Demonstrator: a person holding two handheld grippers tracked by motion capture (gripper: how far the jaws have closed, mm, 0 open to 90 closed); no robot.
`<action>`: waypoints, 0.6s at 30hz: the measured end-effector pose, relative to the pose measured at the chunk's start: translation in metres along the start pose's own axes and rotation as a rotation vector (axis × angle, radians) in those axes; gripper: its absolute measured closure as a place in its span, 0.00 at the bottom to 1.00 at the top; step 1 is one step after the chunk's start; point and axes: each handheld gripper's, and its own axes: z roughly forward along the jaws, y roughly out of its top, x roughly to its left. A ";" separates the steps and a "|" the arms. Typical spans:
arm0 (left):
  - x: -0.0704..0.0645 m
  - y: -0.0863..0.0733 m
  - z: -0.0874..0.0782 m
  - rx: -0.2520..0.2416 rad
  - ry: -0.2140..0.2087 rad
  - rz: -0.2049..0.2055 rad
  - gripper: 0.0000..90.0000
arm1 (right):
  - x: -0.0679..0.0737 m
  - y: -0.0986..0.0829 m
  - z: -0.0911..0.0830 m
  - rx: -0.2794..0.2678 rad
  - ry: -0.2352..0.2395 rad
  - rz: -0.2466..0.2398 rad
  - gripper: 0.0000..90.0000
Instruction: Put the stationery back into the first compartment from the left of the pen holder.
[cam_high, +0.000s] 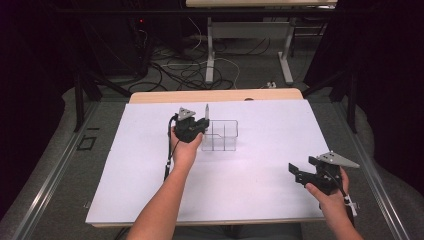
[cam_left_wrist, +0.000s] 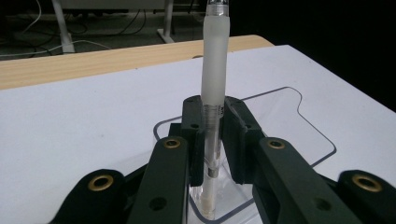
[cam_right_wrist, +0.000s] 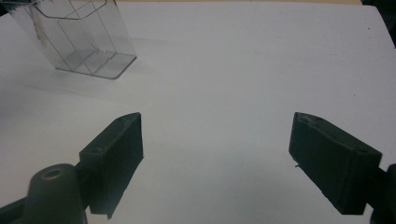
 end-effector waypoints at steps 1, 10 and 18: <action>0.000 0.000 0.001 0.003 -0.001 0.001 0.88 | 0.000 0.000 0.000 0.001 0.000 0.000 0.19; -0.004 -0.002 0.004 0.042 0.008 0.048 0.88 | 0.000 0.000 0.000 -0.001 0.002 -0.006 0.19; -0.007 0.001 -0.002 0.019 0.021 0.046 0.75 | 0.000 0.000 0.000 0.002 0.003 -0.003 0.19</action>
